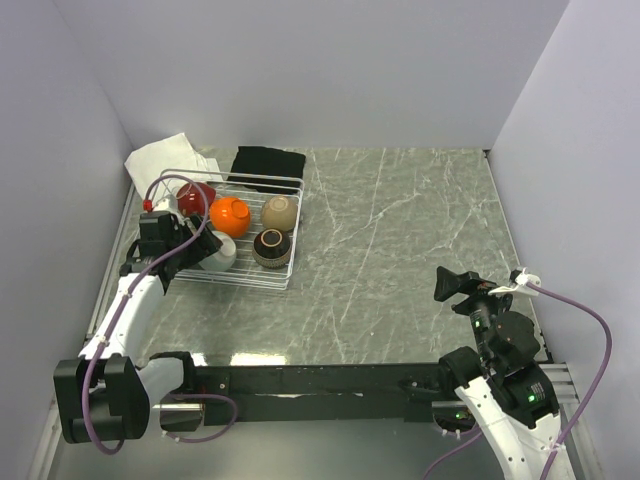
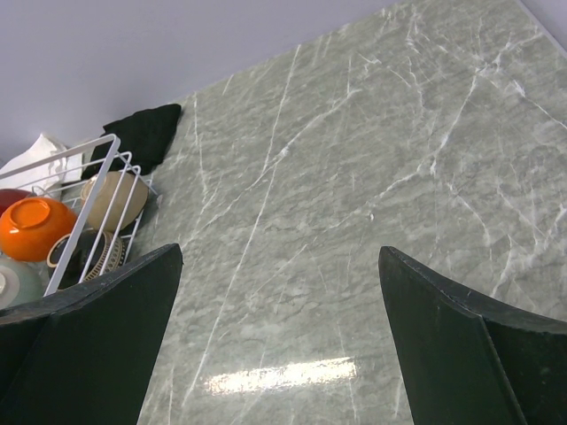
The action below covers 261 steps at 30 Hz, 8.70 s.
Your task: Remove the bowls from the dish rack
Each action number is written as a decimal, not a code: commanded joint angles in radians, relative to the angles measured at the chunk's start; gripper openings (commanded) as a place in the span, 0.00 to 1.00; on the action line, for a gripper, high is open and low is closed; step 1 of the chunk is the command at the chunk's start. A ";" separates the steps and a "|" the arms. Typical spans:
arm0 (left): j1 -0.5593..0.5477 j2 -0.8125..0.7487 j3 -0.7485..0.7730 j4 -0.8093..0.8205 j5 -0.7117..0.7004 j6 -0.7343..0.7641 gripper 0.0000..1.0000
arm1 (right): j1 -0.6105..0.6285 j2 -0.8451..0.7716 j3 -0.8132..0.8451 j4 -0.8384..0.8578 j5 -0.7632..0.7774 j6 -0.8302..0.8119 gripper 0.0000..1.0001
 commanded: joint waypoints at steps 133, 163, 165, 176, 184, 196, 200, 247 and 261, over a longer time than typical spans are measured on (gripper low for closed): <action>-1.385 0.495 -0.018 1.179 -0.870 1.193 0.01 | -0.046 1.206 0.612 -0.229 -0.601 0.072 1.00; -1.468 0.727 -0.092 1.580 -0.936 1.503 0.01 | 0.074 1.651 0.813 -0.455 -0.608 -0.066 0.66; -1.468 0.732 -0.089 1.563 -0.937 1.503 0.01 | 0.083 1.680 0.846 -0.484 -0.590 -0.080 0.61; -1.469 0.738 -0.092 1.531 -0.944 1.508 0.02 | 0.132 1.793 0.908 -0.561 -0.585 -0.140 0.22; -1.483 0.730 -0.093 1.506 -0.953 1.488 0.42 | 0.137 1.836 0.940 -0.598 -0.559 -0.164 0.00; -1.496 0.669 -0.109 1.438 -0.973 1.360 1.00 | 0.068 1.827 1.006 -0.530 -0.501 -0.086 0.00; -1.496 0.623 -0.105 1.361 -0.964 1.261 1.00 | -0.022 1.804 1.014 -0.460 -0.493 -0.049 0.00; -0.686 -0.012 0.221 -0.025 -0.220 -0.063 0.99 | -0.446 1.878 0.797 0.515 -0.180 0.225 0.00; -0.560 -0.096 0.155 -0.029 -0.201 -0.129 1.00 | -0.446 1.916 0.814 0.427 -0.210 0.247 0.00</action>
